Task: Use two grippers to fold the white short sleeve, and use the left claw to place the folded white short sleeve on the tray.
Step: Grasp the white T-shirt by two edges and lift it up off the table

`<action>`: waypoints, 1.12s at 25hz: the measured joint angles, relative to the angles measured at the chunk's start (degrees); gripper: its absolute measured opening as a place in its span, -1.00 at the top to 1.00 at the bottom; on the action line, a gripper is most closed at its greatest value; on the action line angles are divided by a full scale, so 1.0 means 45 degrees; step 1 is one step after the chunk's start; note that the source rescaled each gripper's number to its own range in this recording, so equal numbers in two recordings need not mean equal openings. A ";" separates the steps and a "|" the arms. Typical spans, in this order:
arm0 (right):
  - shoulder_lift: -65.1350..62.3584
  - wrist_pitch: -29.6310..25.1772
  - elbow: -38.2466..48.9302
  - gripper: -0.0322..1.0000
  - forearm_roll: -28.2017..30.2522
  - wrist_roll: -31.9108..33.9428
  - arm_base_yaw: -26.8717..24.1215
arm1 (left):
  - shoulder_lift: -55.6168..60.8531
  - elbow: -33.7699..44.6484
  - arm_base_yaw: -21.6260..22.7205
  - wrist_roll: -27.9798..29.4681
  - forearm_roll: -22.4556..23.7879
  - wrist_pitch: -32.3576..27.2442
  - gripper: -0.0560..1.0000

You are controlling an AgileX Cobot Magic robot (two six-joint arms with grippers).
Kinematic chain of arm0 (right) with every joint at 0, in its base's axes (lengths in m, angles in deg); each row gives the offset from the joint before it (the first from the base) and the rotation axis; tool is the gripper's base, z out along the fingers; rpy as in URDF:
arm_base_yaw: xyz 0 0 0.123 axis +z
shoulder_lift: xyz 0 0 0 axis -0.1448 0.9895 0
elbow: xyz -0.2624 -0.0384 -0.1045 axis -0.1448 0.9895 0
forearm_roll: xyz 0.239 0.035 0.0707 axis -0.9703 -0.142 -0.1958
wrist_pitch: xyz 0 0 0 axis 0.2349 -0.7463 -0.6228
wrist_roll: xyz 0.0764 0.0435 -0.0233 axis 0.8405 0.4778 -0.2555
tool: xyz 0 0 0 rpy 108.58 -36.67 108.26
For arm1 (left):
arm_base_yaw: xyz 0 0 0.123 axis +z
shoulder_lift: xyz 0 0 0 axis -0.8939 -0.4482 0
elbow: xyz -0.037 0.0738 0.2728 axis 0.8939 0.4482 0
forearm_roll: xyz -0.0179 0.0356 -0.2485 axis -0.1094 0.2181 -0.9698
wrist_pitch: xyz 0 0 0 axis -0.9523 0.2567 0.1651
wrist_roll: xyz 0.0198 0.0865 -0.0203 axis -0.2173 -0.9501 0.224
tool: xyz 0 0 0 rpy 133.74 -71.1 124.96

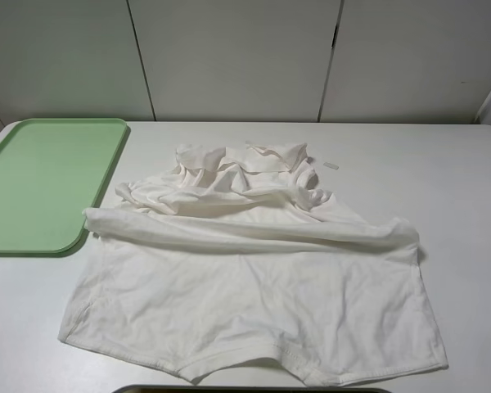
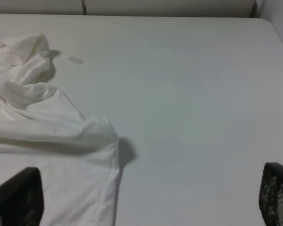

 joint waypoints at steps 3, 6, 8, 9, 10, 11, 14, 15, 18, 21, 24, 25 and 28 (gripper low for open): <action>0.0000 0.0000 0.0000 -1.00 0.0000 0.0000 0.0000 | 0.0000 0.0000 0.0000 0.0000 0.0000 0.0000 -1.00; 0.0000 0.0000 0.0000 -1.00 0.0000 0.0000 0.0000 | 0.0000 0.0000 0.0000 0.0000 0.0000 0.0000 -1.00; 0.0000 0.0000 0.0000 -1.00 0.0000 0.0000 0.0000 | 0.0000 0.0000 0.0000 0.0000 0.0000 0.0000 -1.00; 0.0000 0.0000 0.0000 -1.00 0.0000 0.0000 0.0000 | 0.0000 0.0000 0.0000 0.0000 0.0000 0.0000 -1.00; 0.0000 0.0000 0.0000 -1.00 0.0000 0.0000 0.0000 | 0.0000 0.0000 0.0000 0.0009 0.0000 0.0000 -1.00; 0.0000 0.0000 0.0000 -1.00 0.0000 0.0000 0.0000 | 0.0000 0.0000 0.0000 0.0040 0.0000 0.0000 -1.00; 0.0000 0.0000 0.0000 -1.00 0.0000 0.0000 0.0000 | 0.0000 0.0000 0.0000 0.0044 0.0000 0.0000 -0.98; 0.0000 0.0000 0.0000 -1.00 0.0000 0.0000 0.0000 | 0.0000 0.0000 0.0000 0.0044 0.0000 0.0000 -0.97; 0.0000 0.0000 0.0000 -1.00 0.0000 0.0000 0.0000 | -0.0241 -0.0118 0.0000 -0.0065 -0.0012 -0.0052 -0.95; 0.0213 0.0000 -0.0093 -1.00 -0.0070 0.0000 0.0000 | -0.1570 -0.0909 0.0000 -0.0940 -0.0291 -0.0299 -0.95; 0.2784 0.0000 -0.1882 -1.00 0.0000 -0.0485 0.0000 | -0.4128 -0.2730 0.0000 -0.2775 -0.0571 -0.0965 -0.95; 0.3449 0.0000 -0.2345 -1.00 0.0000 -0.0693 0.0000 | -0.4800 -0.3303 0.0000 -0.3172 -0.0584 -0.1142 -0.95; 0.5471 0.0000 -0.3698 -1.00 -0.0070 -0.1188 0.0000 | -0.6908 -0.4991 -0.0644 -0.3843 -0.0584 -0.1153 -0.95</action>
